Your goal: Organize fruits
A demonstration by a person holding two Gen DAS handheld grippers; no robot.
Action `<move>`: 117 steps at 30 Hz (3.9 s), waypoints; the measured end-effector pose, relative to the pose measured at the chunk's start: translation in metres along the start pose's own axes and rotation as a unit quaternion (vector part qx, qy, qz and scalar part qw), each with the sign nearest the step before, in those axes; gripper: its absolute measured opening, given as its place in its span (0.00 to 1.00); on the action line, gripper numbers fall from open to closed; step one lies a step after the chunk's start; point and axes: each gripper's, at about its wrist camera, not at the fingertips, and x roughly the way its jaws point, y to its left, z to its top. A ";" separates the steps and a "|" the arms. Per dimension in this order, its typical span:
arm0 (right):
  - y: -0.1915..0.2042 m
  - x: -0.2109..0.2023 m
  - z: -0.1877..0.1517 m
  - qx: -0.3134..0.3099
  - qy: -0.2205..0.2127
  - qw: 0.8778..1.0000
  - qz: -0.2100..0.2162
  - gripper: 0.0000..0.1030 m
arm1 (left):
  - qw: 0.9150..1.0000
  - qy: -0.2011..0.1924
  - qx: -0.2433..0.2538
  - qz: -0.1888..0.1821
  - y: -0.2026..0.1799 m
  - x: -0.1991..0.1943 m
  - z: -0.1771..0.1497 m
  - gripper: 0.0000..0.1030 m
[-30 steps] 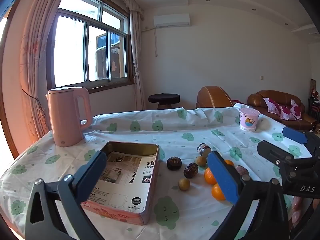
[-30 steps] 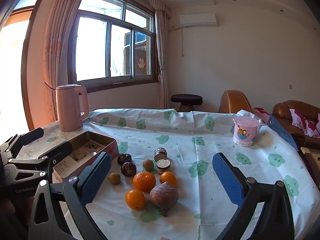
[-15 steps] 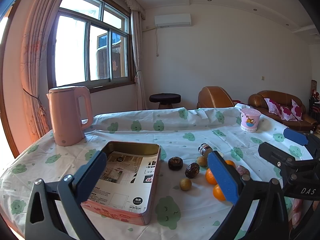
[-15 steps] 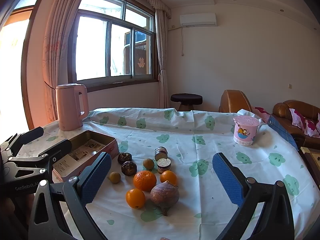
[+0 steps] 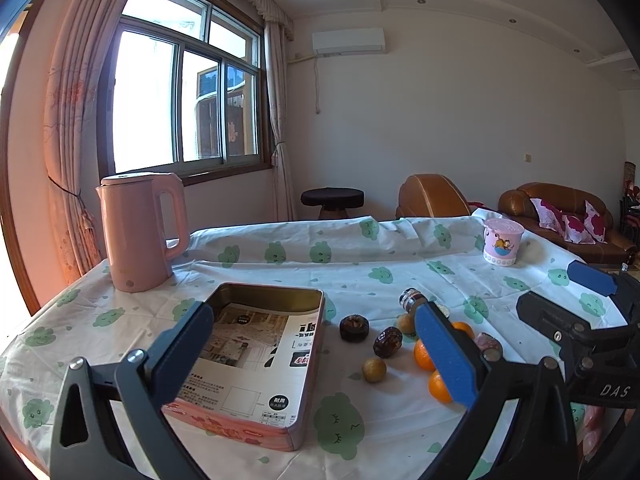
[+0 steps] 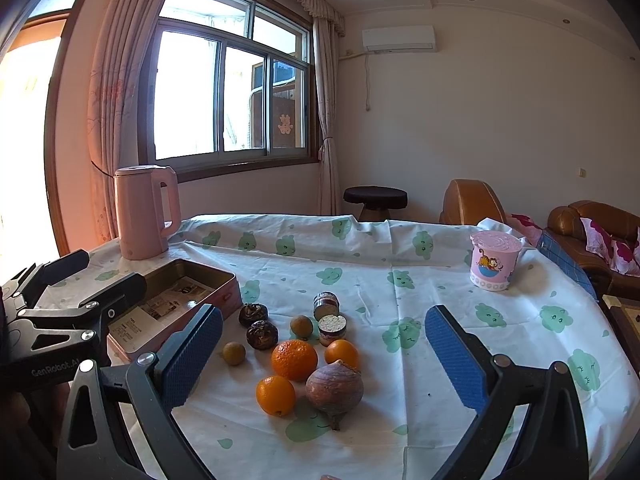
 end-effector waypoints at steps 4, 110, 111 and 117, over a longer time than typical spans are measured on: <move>0.001 0.000 -0.001 0.001 0.002 1.000 0.001 0.99 | 1.000 0.000 -0.001 0.001 0.003 0.000 0.000 1.00; -0.061 0.071 -0.052 0.023 0.173 0.984 0.019 0.50 | 0.955 0.226 0.050 -0.187 -0.083 0.090 -0.055 0.40; -0.061 0.070 -0.052 0.023 0.169 0.985 0.020 0.50 | 0.956 0.223 0.049 -0.186 -0.082 0.088 -0.054 0.40; -0.060 0.057 -0.049 0.020 0.127 0.991 0.027 0.50 | 0.964 0.191 0.042 -0.178 -0.076 0.081 -0.051 0.40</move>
